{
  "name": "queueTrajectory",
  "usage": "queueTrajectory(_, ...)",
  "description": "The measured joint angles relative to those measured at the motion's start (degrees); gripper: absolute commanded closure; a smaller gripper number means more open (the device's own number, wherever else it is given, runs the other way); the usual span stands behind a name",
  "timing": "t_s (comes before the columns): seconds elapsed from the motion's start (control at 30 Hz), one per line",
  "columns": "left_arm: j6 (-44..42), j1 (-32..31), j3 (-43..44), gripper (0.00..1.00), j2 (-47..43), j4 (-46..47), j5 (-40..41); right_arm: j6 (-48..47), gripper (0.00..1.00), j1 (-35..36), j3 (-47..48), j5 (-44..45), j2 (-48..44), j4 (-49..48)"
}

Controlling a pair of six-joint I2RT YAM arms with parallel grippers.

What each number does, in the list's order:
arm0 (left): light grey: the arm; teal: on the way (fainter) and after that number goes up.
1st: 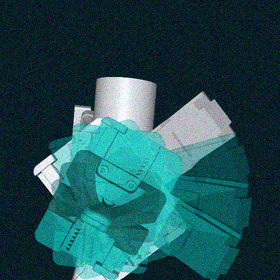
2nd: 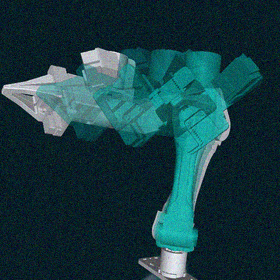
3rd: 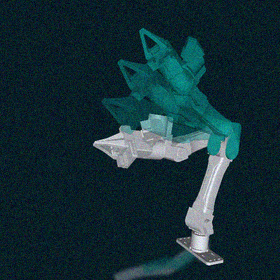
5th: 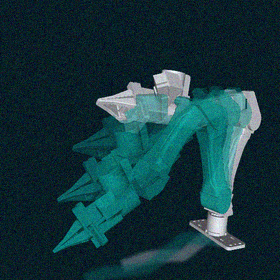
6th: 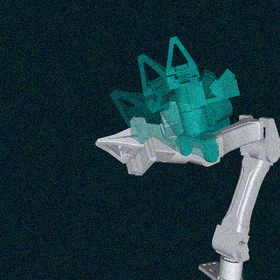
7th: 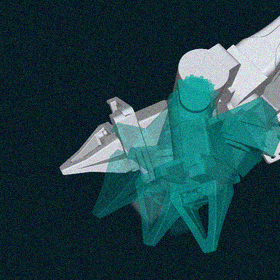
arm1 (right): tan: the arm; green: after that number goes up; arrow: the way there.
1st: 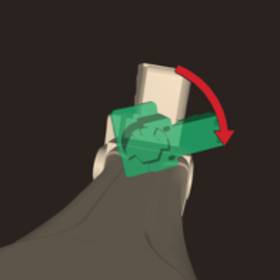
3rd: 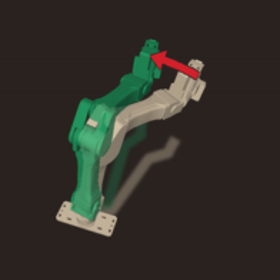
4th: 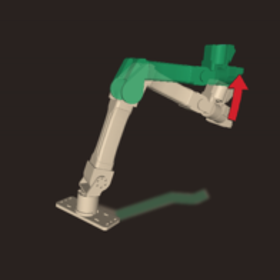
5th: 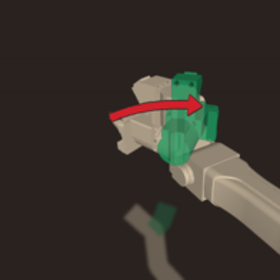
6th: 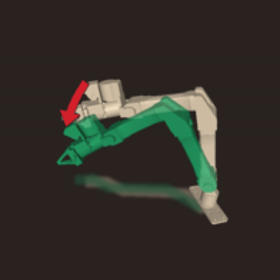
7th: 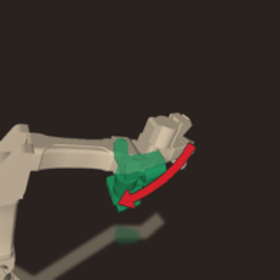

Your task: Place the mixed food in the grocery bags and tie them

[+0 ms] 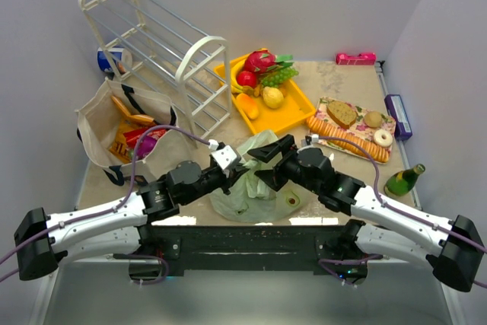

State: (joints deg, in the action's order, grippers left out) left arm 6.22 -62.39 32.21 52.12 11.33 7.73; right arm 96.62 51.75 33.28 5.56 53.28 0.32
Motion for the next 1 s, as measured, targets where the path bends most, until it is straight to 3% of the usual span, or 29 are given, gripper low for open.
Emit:
queueTrajectory(0.53, -0.2, -0.4, -1.4, 1.0, -1.8, 1.1, -0.7, 0.0, 0.34, 0.0, 0.1, 3.0, 2.4, 0.1)
queueTrajectory(1.0, -0.9, -0.4, -2.2, 1.0, -2.0, 1.3, -4.4, -1.6, 0.68, 0.2, 0.2, 4.3, 5.9, -2.6)
